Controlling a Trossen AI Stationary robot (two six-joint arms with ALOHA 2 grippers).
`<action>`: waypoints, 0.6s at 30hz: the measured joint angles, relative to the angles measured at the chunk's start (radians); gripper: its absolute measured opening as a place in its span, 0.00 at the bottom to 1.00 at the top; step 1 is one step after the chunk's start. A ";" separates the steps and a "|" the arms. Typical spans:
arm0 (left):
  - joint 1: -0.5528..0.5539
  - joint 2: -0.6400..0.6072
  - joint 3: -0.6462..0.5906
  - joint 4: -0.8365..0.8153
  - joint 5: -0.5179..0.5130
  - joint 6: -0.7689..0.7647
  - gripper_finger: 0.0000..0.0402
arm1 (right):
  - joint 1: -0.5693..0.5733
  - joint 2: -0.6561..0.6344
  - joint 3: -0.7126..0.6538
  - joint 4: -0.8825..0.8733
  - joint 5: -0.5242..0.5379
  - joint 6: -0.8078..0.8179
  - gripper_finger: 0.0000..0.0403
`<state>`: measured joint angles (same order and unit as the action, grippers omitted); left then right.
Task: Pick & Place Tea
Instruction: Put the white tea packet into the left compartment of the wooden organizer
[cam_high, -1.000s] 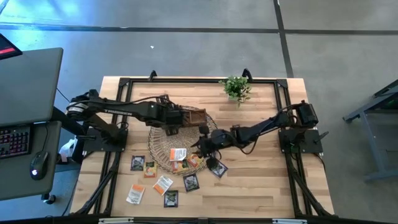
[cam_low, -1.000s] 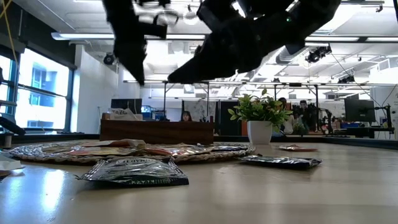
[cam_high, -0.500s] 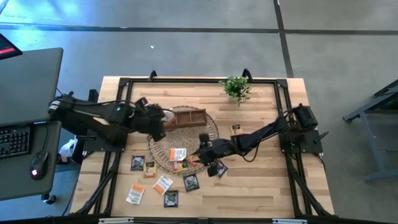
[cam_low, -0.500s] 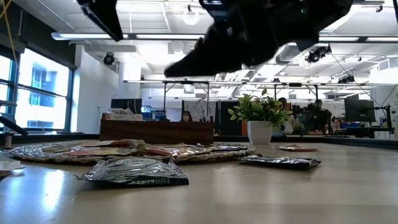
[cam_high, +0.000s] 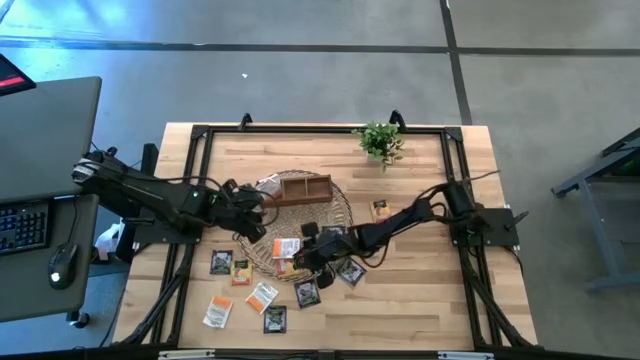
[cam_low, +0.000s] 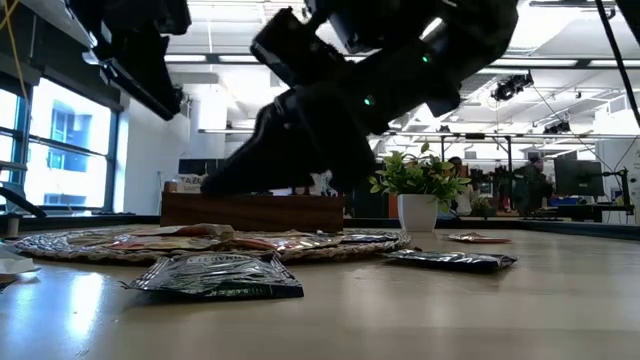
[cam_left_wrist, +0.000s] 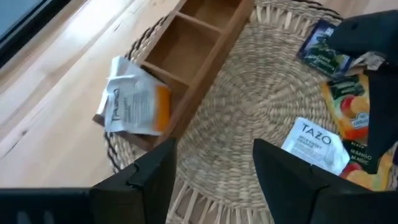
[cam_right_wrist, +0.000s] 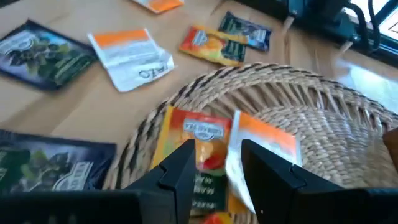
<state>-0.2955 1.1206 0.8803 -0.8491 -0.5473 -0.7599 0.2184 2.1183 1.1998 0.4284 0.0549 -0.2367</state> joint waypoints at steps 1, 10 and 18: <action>0.000 0.002 0.000 0.017 -0.003 0.010 0.52 | -0.008 -0.002 0.000 -0.012 0.000 0.000 0.31; 0.000 0.000 0.000 0.050 0.008 0.075 0.52 | -0.063 -0.002 -0.005 -0.031 -0.093 -0.018 0.31; 0.000 0.000 0.000 0.048 0.009 0.071 0.52 | -0.070 0.003 -0.003 0.000 -0.146 -0.073 0.31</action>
<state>-0.2951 1.1210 0.8806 -0.8010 -0.5381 -0.6888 0.1480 2.1216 1.1970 0.4282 -0.0909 -0.3101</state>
